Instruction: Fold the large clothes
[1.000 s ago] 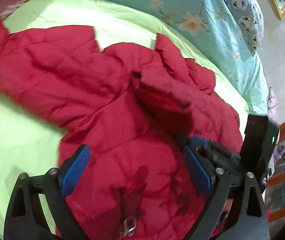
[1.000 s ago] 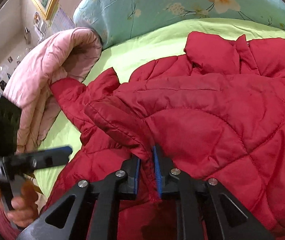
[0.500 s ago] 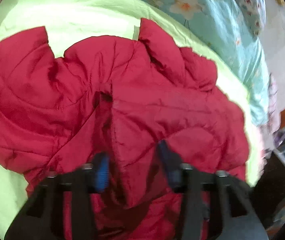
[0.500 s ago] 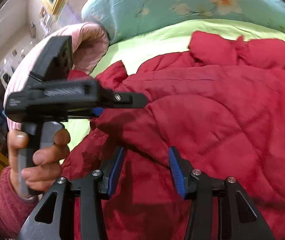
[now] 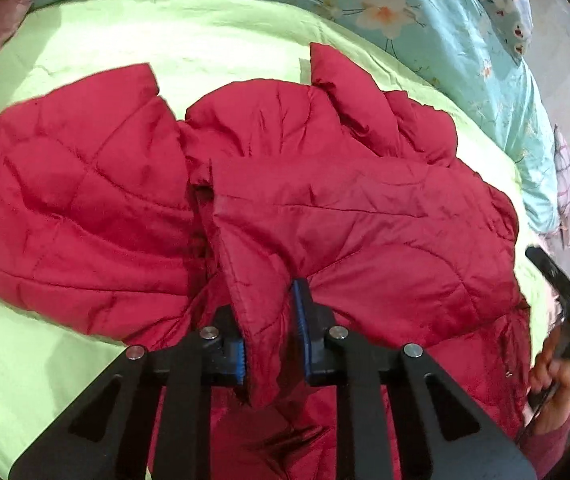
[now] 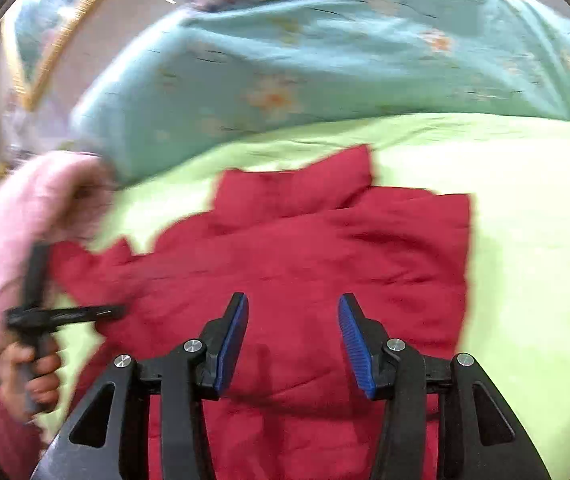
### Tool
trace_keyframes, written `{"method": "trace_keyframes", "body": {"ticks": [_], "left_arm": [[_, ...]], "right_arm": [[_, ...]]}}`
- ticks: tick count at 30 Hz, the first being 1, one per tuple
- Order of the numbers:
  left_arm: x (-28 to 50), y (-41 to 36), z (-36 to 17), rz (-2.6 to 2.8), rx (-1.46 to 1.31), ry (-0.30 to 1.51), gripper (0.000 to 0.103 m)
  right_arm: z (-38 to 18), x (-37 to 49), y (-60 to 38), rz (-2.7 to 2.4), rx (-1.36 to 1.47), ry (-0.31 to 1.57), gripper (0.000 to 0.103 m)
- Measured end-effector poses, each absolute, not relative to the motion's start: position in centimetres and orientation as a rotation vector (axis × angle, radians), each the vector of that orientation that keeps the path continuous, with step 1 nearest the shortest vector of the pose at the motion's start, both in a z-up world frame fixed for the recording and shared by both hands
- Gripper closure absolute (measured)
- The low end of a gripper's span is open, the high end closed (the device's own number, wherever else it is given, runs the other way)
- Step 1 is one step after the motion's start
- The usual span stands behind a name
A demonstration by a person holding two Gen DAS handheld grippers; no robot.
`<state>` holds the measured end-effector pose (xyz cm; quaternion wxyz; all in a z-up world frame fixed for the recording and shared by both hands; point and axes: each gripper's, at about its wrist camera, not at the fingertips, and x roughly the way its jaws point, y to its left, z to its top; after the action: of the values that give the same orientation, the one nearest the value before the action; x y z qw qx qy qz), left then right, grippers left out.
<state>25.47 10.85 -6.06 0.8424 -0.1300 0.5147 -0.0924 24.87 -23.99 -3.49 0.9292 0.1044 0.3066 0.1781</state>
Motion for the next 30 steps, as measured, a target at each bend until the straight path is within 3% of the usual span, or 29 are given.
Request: {"method": "trace_keyframes", "body": {"ticks": [4,10,15,21,30], "left_arm": [[26.0,9.6,-5.9,-0.174,-0.205,1.077,0.085],[26.2,8.7,-7.2,-0.164,-0.128,1.052,0.075],[25.7,9.5,-7.6,-0.183,-0.160,1.035,0.071],[24.0,11.2,-6.5,-0.177,-0.231,0.994,0.059],[21.5,11.8,-5.9,-0.150,-0.254,0.989,0.058]], "right_arm": [[-5.5,28.1,-23.7,0.243,0.095,0.713,0.056],[-9.8,30.7,-24.3,0.206,0.086,0.806,0.058],[-9.8,31.1,-23.9,0.196,0.056,0.807,0.058],[-9.3,30.2,-24.4,0.201,0.082,0.790,0.056],[-6.8,26.5,-24.0,0.237,0.122,0.738,0.055]]}}
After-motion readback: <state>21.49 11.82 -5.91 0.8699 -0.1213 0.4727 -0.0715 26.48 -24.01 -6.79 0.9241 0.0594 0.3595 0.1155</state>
